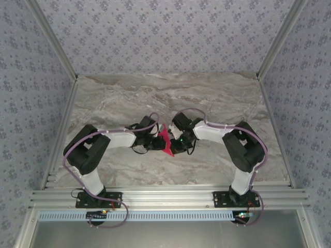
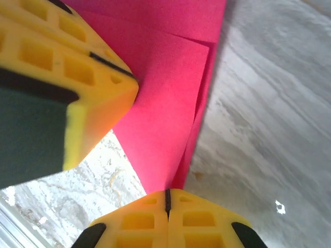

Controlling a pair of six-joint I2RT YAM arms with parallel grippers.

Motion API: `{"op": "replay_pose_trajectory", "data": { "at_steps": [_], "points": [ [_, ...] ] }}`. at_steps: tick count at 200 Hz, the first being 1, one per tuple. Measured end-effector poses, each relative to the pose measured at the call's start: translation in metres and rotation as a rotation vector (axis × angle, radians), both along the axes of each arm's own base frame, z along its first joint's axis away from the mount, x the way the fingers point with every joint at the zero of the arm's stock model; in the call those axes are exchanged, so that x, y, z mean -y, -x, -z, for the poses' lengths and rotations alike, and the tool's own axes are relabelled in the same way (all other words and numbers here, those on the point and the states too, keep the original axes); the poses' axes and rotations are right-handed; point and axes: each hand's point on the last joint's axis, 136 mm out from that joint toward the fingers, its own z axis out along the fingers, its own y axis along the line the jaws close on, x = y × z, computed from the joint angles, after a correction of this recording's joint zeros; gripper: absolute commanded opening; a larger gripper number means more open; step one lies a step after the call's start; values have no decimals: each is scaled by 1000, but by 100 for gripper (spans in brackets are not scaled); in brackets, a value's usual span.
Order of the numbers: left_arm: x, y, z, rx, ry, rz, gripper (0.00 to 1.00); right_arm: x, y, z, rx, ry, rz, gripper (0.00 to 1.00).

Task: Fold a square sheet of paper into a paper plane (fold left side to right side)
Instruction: Third fold the triangle at the center of the table.

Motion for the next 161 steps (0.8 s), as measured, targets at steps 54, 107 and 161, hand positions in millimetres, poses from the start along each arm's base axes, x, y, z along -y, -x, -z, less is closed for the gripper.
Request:
{"op": "replay_pose_trajectory", "data": {
  "at_steps": [54,107,161],
  "points": [
    [0,0,0,0,0,0,9,-19,10,-13,-18,-71,5,0],
    [0,0,0,0,0,0,8,-24,14,7,-76,-65,16,0],
    [0,0,0,0,0,0,8,-19,13,11,-94,-83,35,0]
  ]
}}
